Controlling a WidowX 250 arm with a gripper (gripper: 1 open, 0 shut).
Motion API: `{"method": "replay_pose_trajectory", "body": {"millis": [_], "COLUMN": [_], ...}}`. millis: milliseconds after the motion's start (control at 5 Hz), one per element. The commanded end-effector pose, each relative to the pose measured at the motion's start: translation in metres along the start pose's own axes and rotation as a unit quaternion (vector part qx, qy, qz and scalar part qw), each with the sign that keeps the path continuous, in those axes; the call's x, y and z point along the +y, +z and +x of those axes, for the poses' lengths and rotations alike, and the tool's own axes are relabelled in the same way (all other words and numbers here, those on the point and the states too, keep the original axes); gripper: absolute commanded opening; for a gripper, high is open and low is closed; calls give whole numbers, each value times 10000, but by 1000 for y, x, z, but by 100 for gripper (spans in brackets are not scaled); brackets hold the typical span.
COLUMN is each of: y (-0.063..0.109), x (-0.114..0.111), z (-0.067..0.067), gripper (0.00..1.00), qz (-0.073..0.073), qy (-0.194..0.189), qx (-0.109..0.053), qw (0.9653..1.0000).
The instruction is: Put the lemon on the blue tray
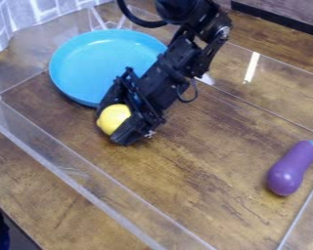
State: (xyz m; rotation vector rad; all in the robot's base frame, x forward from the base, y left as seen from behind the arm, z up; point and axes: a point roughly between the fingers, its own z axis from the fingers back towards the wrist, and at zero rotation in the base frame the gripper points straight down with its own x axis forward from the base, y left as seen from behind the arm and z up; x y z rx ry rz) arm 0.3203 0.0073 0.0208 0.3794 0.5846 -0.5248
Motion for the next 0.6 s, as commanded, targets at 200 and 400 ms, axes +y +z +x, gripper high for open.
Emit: {"method": "replay_pose_trajectory", "body": {"millis": [200, 400], "y": [13, 12], "x": [5, 4], "z": [1, 1], "gripper": [0, 0], "qz": [-302, -504], "qy": [664, 958], "qx": [-73, 5], "qw": [9973, 9941]}}
